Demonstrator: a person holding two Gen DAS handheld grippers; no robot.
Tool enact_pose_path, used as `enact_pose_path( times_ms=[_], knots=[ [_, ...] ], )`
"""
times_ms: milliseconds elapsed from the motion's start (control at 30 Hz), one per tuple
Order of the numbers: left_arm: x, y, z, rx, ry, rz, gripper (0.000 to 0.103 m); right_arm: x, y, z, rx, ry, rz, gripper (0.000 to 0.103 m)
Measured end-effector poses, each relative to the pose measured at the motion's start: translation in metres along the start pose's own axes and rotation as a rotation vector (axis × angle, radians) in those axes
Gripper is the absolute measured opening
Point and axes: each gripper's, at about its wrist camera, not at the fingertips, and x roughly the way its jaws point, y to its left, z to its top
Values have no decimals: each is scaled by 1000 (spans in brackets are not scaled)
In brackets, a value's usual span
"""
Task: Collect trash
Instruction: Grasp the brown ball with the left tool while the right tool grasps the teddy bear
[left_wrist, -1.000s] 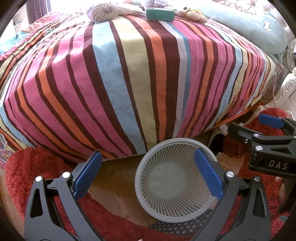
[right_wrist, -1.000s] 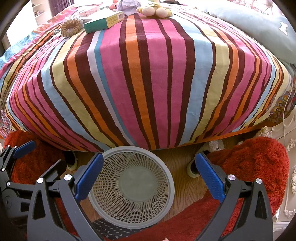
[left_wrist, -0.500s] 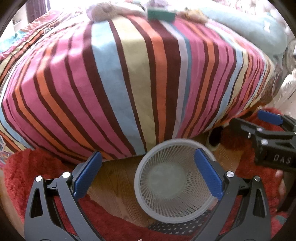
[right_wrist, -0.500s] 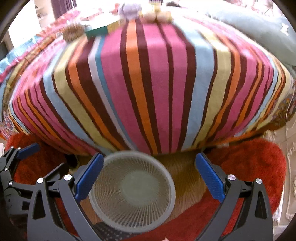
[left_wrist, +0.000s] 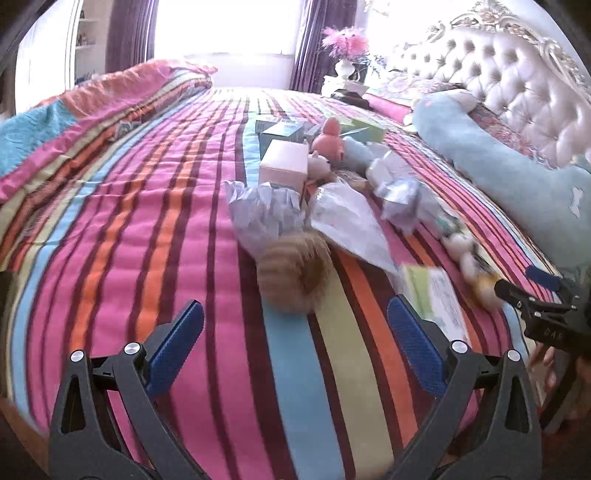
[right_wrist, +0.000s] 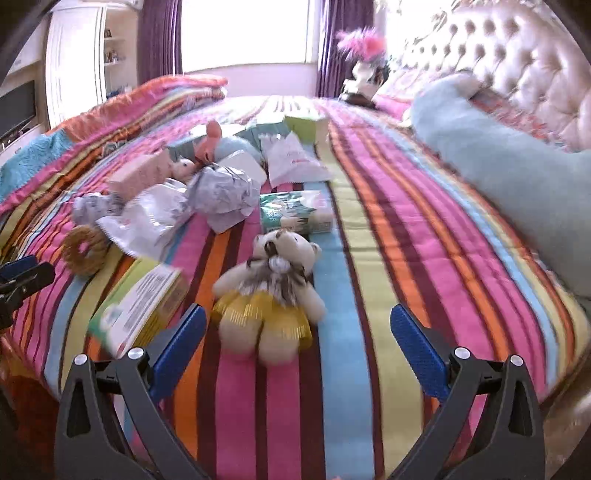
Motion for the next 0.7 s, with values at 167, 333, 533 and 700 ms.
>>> enact_pose_path(
  times_ms=[167, 333, 533, 700],
  knots=[
    [48, 0, 16, 4, 58, 41, 97, 34, 3, 9, -19, 85, 43, 95],
    [64, -1, 14, 20, 61, 81, 67, 42, 10, 7, -32, 120, 96, 76],
    [54, 3, 15, 16, 53, 8, 51, 21, 7, 7, 7, 97, 194, 40],
    [21, 0, 12, 33, 0, -15, 51, -3, -5, 15, 41, 52, 200, 35]
  ],
)
